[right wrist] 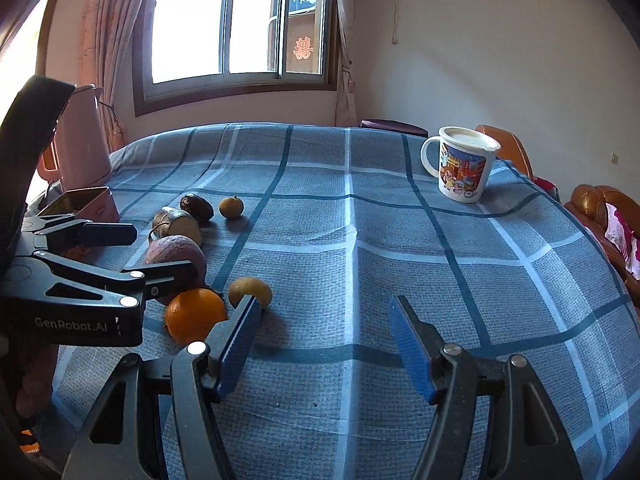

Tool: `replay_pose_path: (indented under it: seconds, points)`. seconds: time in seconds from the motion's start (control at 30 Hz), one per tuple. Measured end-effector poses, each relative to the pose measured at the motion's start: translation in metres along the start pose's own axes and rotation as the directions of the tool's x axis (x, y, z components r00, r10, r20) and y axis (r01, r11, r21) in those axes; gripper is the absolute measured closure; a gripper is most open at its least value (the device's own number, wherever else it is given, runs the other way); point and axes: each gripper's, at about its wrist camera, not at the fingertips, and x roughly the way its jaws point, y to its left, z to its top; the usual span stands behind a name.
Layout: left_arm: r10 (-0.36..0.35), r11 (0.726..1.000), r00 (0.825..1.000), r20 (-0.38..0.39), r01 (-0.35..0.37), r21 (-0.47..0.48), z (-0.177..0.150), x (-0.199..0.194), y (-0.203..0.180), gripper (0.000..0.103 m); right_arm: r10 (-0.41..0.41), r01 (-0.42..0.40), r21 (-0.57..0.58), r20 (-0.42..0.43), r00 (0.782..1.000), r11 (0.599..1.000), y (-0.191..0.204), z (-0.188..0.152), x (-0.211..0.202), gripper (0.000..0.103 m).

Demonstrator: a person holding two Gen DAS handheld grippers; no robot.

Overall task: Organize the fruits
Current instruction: 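Move both tools back toward the remaining fruits on the tablecloth, then grasp the purple radish with the left tool while the right tool grasps an orange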

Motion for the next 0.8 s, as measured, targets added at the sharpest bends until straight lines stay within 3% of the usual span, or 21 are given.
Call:
replay_pose_path:
  seconds: [0.07,0.13,0.27,0.5,0.63,0.73,0.8]
  points:
    - [-0.047,0.999,0.999,-0.008,0.047,-0.001,0.001,0.004,-0.001,0.037,-0.001,0.001,-0.001,-0.001,1.0,1.0,0.0,0.0,0.0,0.035]
    - [-0.095,0.995,0.995,-0.018,0.094,-0.01,0.002,0.003,-0.001,0.05,0.002,-0.002,0.007,0.004,1.0,1.0,-0.001,-0.001,-0.001,0.035]
    - [-0.069,0.998,0.998,-0.004,0.069,0.008,-0.002,-0.003,-0.002,0.051,0.04,-0.04,0.039,0.02,0.999,0.998,-0.003,0.0,-0.005,0.035]
    - [0.043,0.999,0.991,0.125,-0.042,-0.016,-0.006,-0.041,0.021,0.051,0.138,-0.137,-0.007,0.038,0.99,0.99,0.025,0.007,-0.01,0.035]
    - [0.119,0.993,0.986,0.119,-0.116,-0.028,-0.012,-0.042,0.034,0.051,0.18,-0.179,-0.032,0.004,0.984,0.983,0.043,0.006,-0.002,0.035]
    - [0.113,0.992,0.989,0.091,-0.108,-0.059,-0.02,-0.038,0.045,0.051,0.181,-0.182,-0.038,-0.025,0.983,0.983,0.049,0.005,0.006,0.036]
    - [0.103,0.993,0.992,0.078,-0.098,-0.069,-0.023,-0.035,0.048,0.051,0.187,-0.189,-0.038,-0.041,0.981,0.981,0.05,0.006,0.01,0.045]
